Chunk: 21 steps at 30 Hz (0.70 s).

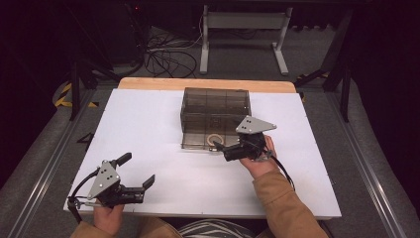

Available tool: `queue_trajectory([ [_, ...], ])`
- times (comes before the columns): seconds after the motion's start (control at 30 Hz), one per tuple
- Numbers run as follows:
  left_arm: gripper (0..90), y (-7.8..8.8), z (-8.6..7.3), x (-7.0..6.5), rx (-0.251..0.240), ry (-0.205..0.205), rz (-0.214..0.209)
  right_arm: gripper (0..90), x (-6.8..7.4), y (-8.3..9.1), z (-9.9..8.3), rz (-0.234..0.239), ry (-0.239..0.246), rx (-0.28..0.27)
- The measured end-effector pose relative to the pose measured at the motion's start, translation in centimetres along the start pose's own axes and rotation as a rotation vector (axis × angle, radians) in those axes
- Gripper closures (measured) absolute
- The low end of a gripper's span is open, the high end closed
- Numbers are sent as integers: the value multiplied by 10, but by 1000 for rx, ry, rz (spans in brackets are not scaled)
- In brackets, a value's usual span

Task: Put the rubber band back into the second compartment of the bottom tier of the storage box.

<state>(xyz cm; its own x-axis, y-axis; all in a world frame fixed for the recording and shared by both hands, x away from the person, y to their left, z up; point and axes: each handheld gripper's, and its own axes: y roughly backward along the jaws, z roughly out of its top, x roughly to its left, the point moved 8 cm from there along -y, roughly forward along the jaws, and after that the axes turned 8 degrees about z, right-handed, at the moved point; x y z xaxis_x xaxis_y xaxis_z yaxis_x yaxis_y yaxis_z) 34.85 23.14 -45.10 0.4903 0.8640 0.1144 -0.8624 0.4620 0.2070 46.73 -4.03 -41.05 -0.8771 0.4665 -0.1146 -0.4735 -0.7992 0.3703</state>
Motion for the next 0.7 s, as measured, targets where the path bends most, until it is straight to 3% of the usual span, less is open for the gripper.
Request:
queue_trajectory([
  [0.43,10,0,1,0,-3,-1,2,0,7,40,-7,-2,-30,-48],
  [0.57,10,1,1,1,-5,-4,4,0,8,58,-20,-22,-38,-64],
  [0.7,10,1,2,2,-6,-8,12,0,7,81,-45,-42,-61,-69],
])
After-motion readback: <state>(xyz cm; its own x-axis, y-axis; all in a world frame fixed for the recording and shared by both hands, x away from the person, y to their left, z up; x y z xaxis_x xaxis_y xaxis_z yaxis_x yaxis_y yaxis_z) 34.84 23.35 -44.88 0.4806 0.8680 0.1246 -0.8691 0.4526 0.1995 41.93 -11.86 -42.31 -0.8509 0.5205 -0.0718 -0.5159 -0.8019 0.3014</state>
